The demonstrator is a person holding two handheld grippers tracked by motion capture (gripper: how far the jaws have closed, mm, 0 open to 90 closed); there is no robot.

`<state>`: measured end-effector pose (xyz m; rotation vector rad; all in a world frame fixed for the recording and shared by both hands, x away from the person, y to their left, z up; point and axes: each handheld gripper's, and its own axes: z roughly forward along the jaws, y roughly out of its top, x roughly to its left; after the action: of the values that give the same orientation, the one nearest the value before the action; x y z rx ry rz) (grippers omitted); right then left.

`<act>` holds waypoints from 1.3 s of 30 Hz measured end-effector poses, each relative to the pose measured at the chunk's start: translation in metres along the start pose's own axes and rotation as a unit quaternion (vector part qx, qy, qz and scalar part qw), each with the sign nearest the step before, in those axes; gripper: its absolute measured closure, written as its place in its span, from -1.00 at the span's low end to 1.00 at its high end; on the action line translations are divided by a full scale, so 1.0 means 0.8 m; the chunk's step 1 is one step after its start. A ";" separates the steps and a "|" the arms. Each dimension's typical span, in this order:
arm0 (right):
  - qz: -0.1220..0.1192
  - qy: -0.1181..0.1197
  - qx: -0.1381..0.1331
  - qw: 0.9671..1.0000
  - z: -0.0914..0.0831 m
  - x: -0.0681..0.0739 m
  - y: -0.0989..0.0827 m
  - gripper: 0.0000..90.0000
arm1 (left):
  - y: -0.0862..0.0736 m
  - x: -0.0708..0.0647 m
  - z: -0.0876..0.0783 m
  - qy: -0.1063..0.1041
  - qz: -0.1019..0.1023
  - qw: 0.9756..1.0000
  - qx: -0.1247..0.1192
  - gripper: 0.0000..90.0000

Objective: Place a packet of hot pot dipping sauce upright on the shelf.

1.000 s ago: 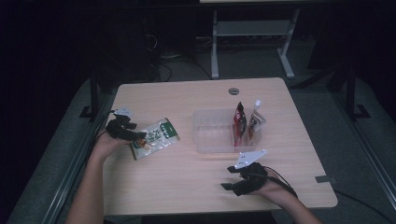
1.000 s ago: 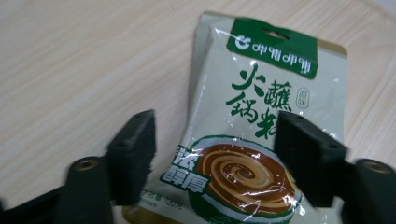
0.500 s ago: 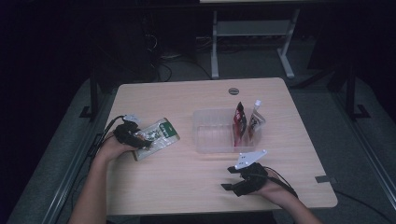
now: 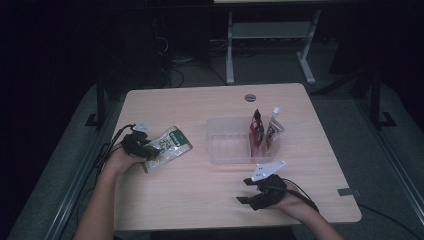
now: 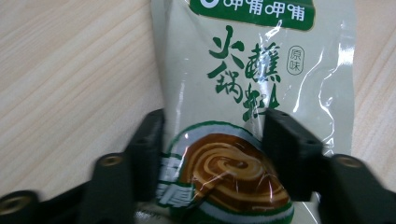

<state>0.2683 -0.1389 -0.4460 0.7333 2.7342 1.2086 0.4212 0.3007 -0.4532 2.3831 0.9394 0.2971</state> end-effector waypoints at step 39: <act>0.047 0.032 0.011 0.998 -0.006 -0.016 0.009 0.00 | -0.022 -0.021 -0.078 -0.081 -0.092 0.989 -0.078 0.99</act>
<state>0.2813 -0.1439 -0.4388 0.8493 2.7989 1.2428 0.3746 0.3255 -0.4121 2.1254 1.0115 0.1011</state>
